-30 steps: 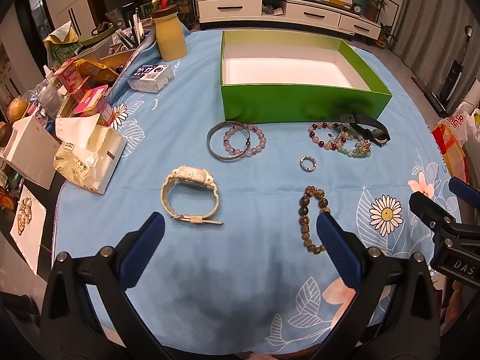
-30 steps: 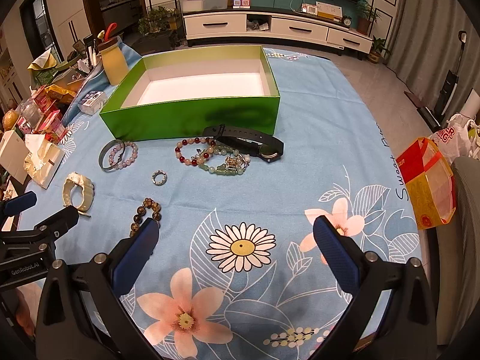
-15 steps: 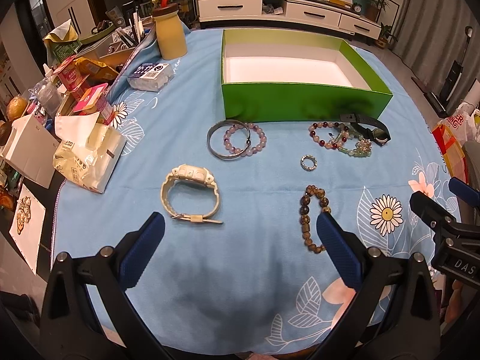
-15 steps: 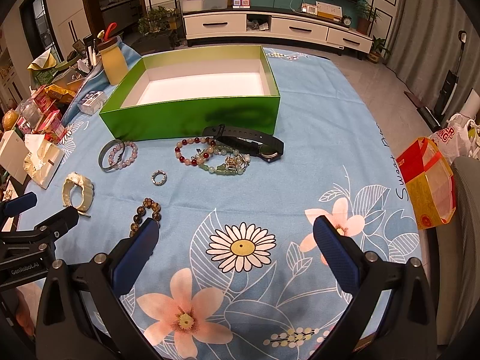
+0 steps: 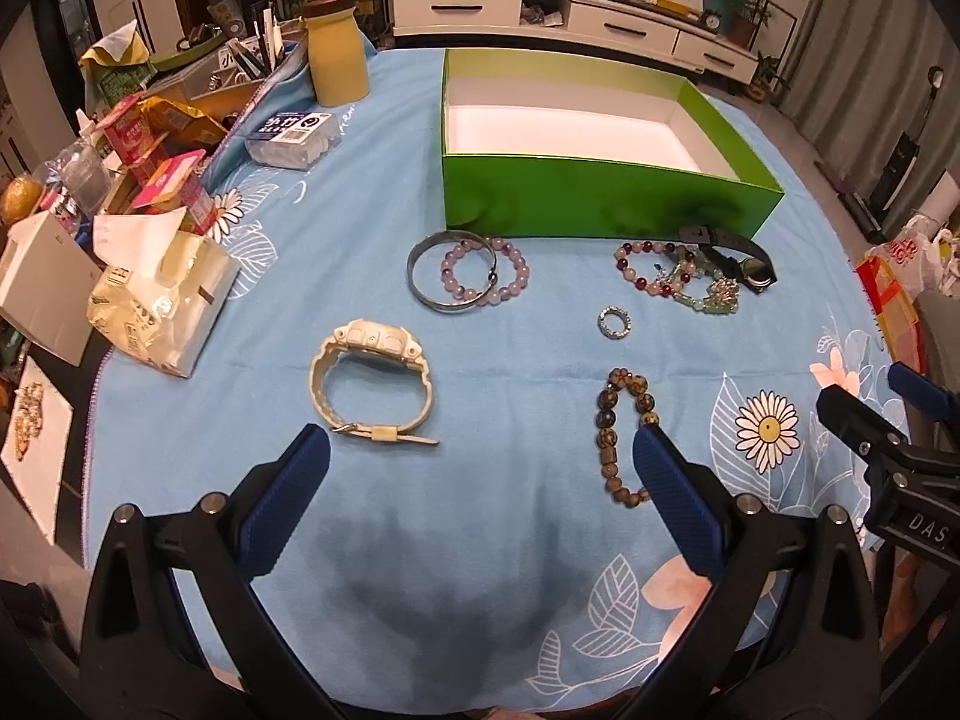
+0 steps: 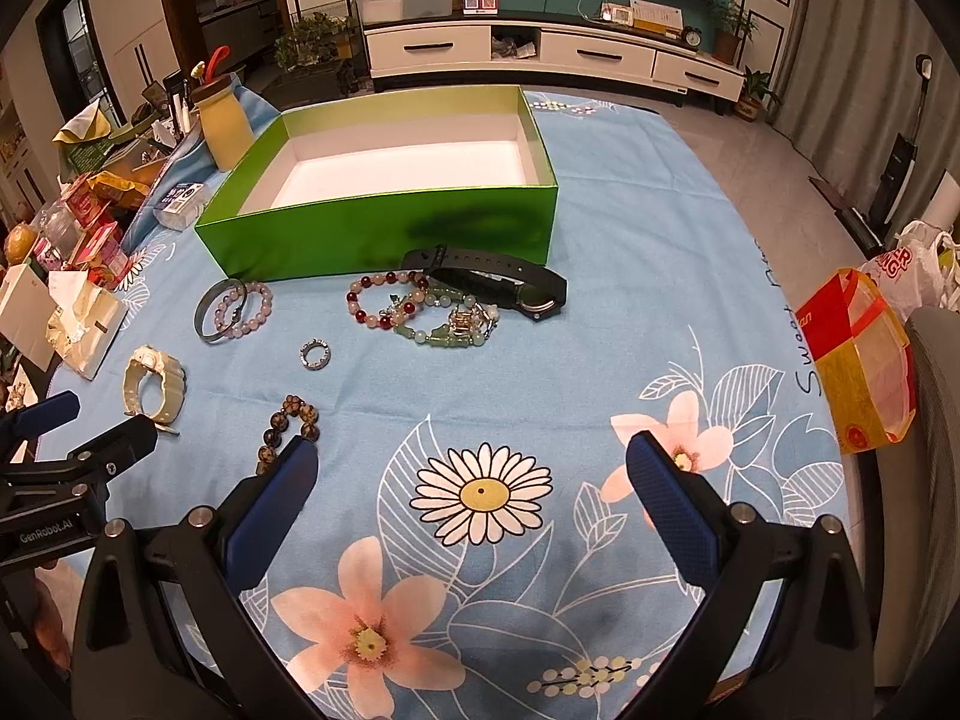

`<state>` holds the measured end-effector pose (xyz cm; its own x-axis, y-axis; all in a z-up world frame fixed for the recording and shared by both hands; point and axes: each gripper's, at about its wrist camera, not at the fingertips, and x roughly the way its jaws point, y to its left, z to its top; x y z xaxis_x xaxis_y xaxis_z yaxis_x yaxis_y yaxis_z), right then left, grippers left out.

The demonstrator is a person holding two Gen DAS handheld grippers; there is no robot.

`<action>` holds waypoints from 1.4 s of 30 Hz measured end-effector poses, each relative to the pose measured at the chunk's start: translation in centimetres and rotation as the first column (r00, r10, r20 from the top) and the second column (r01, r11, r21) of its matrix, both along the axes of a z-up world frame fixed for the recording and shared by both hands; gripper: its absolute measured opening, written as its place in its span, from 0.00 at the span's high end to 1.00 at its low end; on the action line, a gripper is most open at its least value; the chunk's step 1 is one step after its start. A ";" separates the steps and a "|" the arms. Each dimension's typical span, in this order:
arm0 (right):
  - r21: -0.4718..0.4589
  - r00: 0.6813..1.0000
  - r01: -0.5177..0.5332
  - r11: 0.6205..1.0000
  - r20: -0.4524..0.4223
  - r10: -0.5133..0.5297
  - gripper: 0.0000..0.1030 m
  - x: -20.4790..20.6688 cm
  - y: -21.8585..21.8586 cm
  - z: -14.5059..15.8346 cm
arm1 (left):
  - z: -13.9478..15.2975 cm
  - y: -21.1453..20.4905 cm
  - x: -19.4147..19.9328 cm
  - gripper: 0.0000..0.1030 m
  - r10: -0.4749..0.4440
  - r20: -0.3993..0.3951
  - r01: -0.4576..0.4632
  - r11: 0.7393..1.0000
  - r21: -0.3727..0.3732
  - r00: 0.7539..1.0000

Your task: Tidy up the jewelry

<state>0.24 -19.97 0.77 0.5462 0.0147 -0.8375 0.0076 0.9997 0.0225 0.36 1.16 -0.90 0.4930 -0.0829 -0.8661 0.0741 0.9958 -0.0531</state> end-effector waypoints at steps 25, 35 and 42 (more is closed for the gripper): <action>0.239 0.973 -0.213 0.947 -0.039 0.229 0.44 1.6 3.3 -6.9 | -5.4 9.4 2.7 0.23 0.139 -0.015 -0.140 0.982 -0.124 0.990; 0.062 0.954 -0.298 0.953 -0.014 0.299 0.69 2.6 7.6 -7.7 | -6.6 8.5 4.3 0.48 0.123 -0.023 -0.124 0.991 -0.043 0.992; -0.043 0.944 -0.327 0.944 0.026 0.328 0.89 2.8 8.5 -8.0 | -6.7 8.5 4.4 0.78 0.122 0.029 -0.122 0.992 0.015 0.992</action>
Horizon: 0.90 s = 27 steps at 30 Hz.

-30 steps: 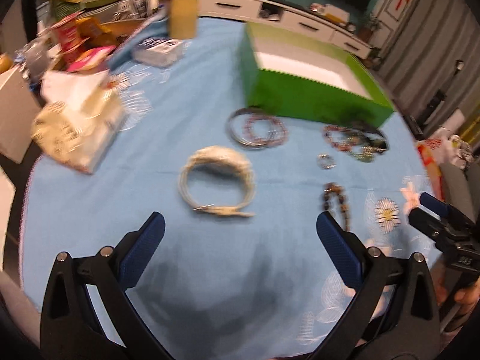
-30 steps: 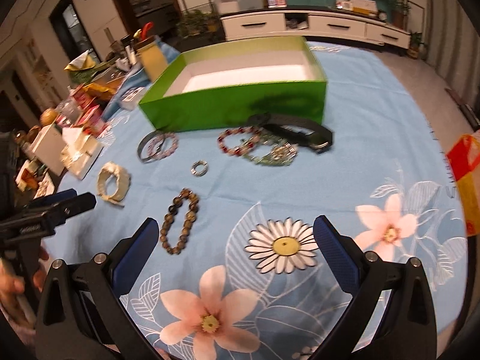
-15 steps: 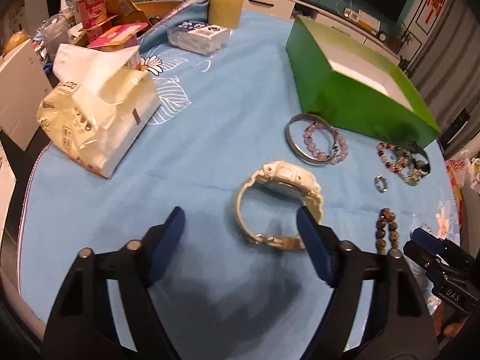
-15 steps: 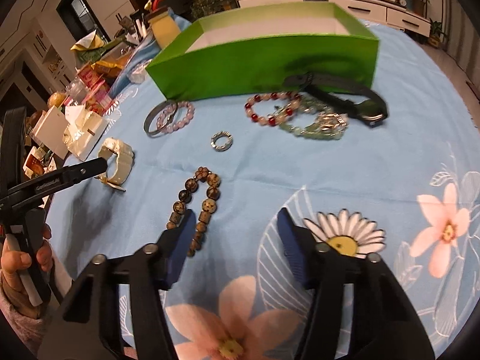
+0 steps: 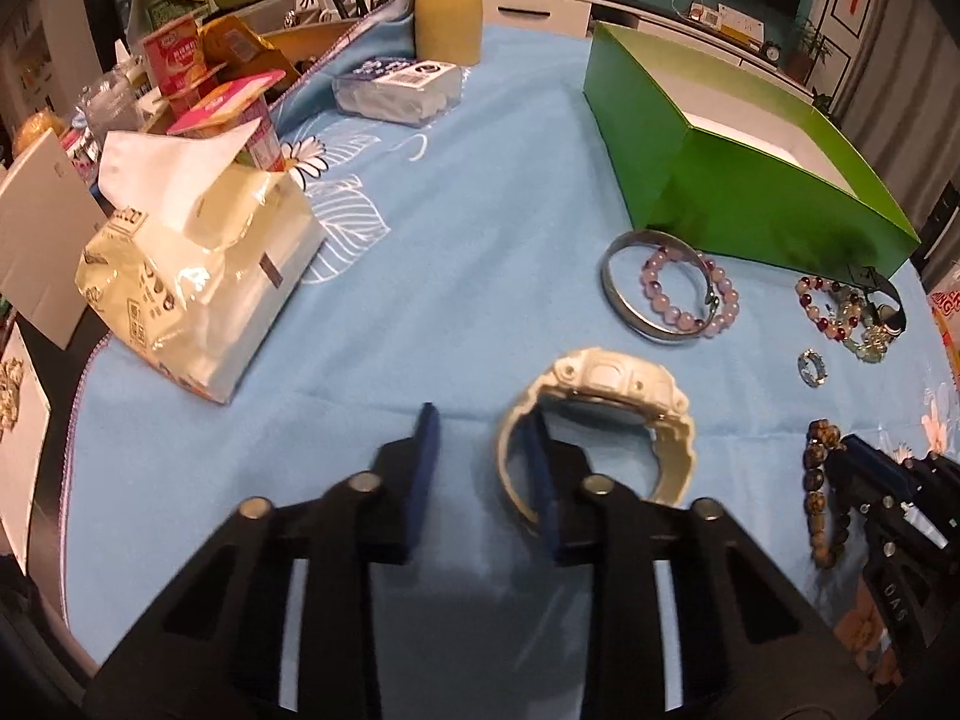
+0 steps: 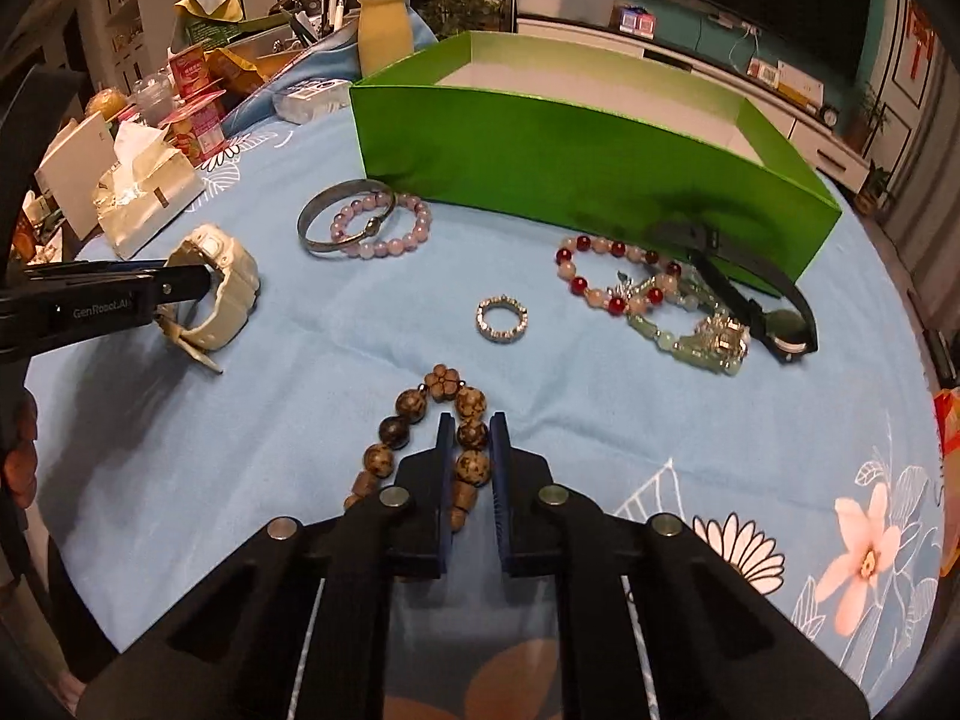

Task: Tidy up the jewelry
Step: 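Grasp the cream watch with the left tool while the right tool grasps the brown bead bracelet, then carry both items into the green box and open both tools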

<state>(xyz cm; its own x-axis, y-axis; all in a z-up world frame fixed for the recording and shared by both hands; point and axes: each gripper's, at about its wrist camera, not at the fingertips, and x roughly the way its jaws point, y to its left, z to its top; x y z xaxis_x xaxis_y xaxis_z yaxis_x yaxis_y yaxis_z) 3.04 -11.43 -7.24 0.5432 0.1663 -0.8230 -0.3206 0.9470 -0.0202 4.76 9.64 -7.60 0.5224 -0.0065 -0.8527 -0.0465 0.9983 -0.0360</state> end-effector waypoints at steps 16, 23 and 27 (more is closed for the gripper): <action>0.044 0.980 0.025 0.999 0.195 -0.033 0.90 -1.5 -2.3 6.6 | 3.3 -0.4 -1.3 0.92 -0.016 0.089 0.025 0.995 -0.096 0.996; 0.046 0.957 0.048 0.998 0.284 -0.059 0.90 -0.5 -3.5 10.2 | 6.1 -1.7 -0.7 0.92 -0.049 0.135 0.064 0.992 -0.111 0.990; 0.052 0.943 0.058 0.997 0.326 -0.072 0.90 1.0 -4.2 11.8 | 7.6 -2.8 1.0 0.92 -0.072 0.161 0.088 0.992 -0.096 0.984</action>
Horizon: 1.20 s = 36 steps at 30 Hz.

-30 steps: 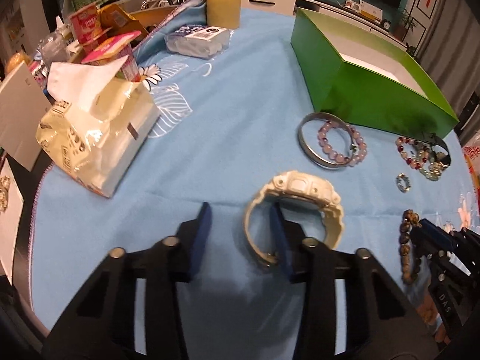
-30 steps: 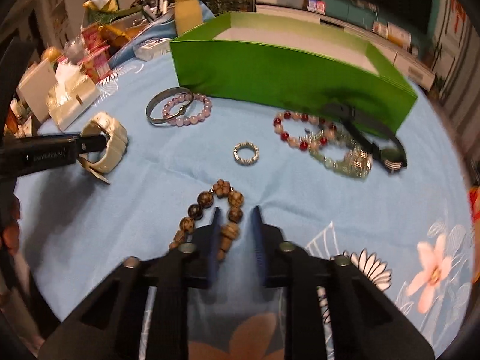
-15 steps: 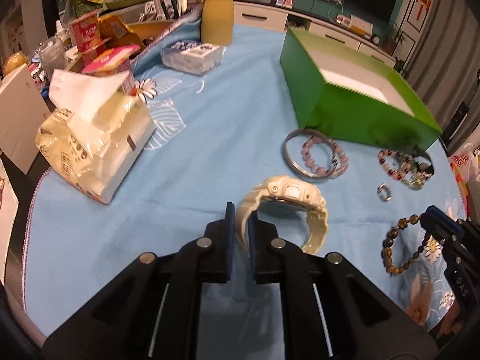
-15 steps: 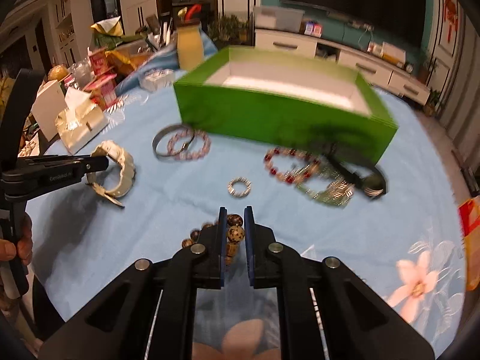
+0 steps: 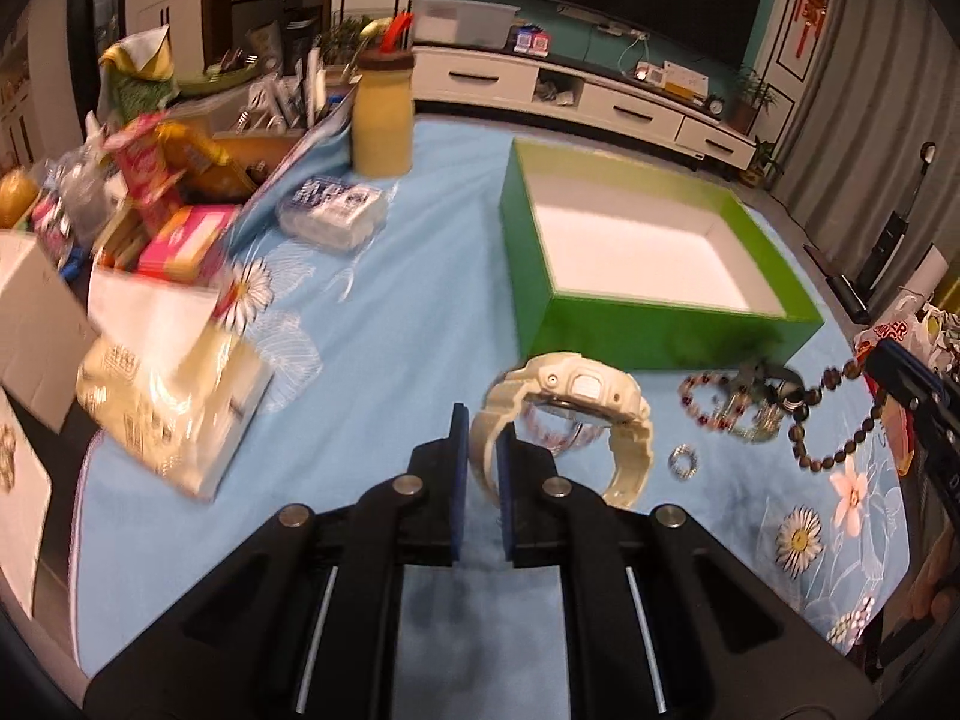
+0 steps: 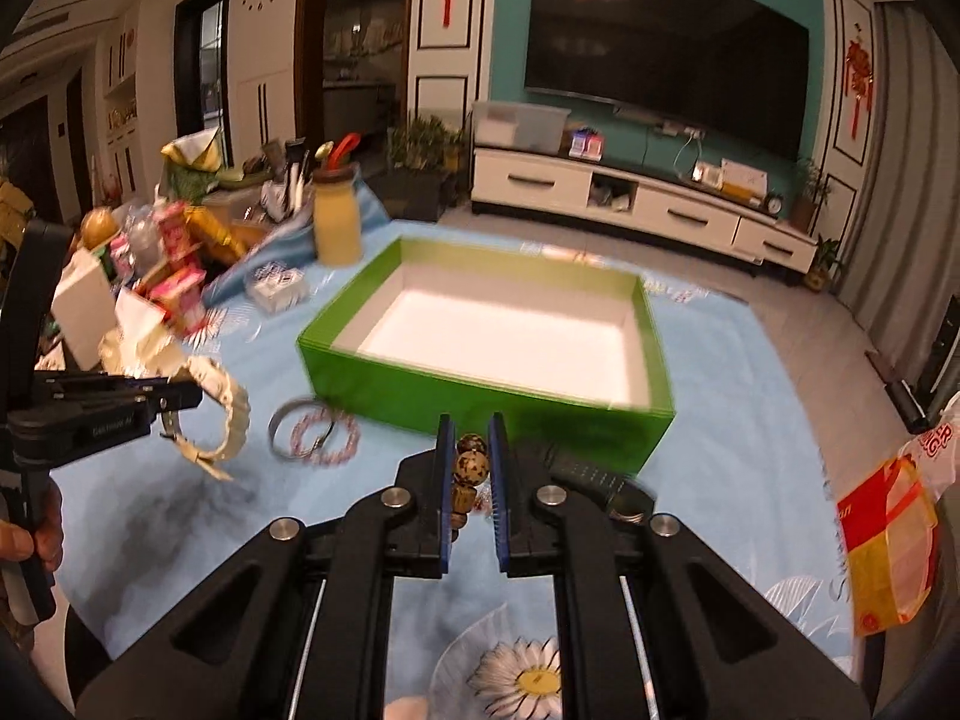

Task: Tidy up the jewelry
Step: 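Carry both items into the green box and open both tools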

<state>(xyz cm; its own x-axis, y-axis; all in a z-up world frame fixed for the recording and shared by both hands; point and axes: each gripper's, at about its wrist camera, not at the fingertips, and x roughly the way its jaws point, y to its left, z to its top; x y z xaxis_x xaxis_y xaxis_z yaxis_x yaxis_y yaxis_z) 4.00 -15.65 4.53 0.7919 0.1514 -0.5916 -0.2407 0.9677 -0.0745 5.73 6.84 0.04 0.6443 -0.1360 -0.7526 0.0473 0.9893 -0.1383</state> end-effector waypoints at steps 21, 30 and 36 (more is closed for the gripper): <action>0.034 0.999 0.055 0.998 0.000 -0.055 0.90 13.2 -1.7 1.3 | 2.6 -7.5 13.6 0.91 -0.096 0.024 0.095 0.995 0.042 0.995; 0.018 0.988 0.079 0.997 -0.134 -0.076 0.90 16.9 -2.4 -3.0 | -0.3 -10.4 16.3 0.88 -0.124 -0.057 0.130 0.986 0.105 0.991; 0.036 0.972 0.115 0.993 -0.209 -0.105 0.89 17.8 -3.6 -4.7 | -1.3 -11.4 17.2 0.81 -0.140 -0.087 0.150 0.982 0.113 0.986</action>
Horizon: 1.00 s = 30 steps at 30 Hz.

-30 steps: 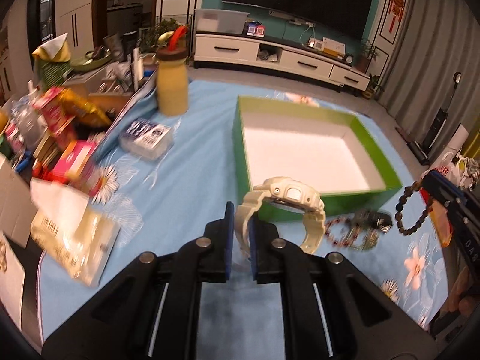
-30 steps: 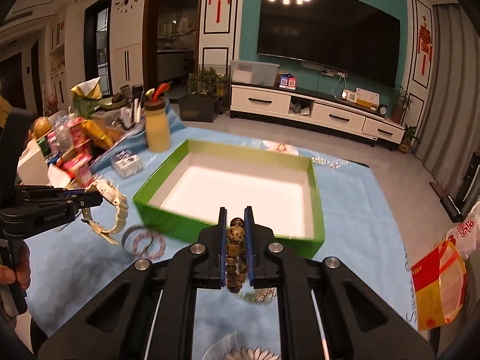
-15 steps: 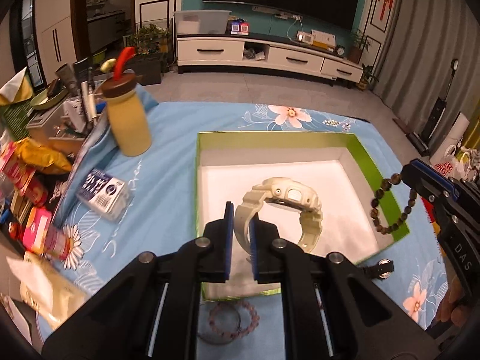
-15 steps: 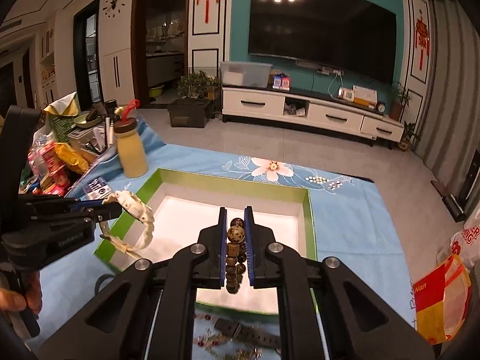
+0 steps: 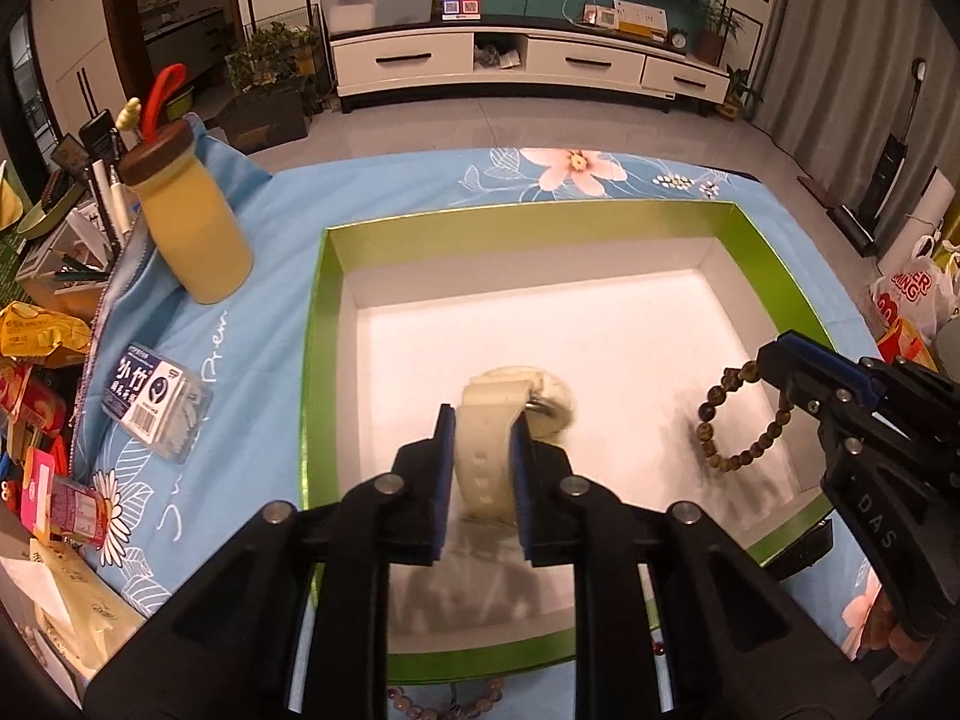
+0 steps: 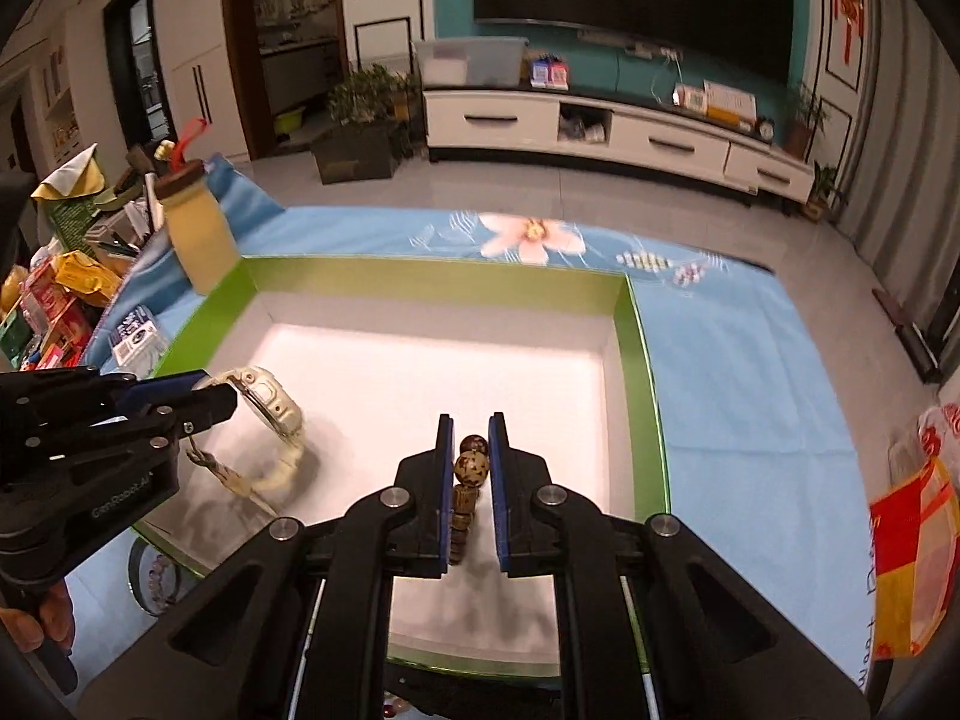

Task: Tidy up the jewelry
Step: 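Carry both items into the green box and open both tools, then move both tools back toward the remaining jewelry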

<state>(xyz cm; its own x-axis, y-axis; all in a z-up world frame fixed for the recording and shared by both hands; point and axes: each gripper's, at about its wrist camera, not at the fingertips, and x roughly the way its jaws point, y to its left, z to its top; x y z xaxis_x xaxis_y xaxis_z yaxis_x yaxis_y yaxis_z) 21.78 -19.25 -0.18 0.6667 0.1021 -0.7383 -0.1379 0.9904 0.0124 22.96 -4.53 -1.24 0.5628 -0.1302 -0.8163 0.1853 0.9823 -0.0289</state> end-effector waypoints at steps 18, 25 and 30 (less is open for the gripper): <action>0.095 0.995 0.034 0.995 0.087 -0.043 0.47 -7.2 -3.6 4.4 | 6.0 5.7 -6.9 0.12 0.067 0.165 -0.055 0.996 -0.073 0.984; 0.127 0.995 0.016 0.992 0.096 -0.028 0.47 -11.7 -3.9 5.0 | 4.8 9.5 -11.4 0.10 0.122 0.138 -0.111 0.990 -0.084 0.983; 0.139 0.997 0.005 0.990 0.076 -0.015 0.47 -14.1 -3.5 4.6 | 2.6 11.4 -14.1 0.10 0.145 0.071 -0.138 0.985 -0.101 0.987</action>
<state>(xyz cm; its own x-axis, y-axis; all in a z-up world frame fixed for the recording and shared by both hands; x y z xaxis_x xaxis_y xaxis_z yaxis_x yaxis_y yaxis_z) 7.67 -22.80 4.37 0.7222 0.1928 -0.6643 -0.1338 0.9812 0.1393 8.83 6.88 1.34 0.6425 -0.1195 -0.7569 0.0500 0.9922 -0.1143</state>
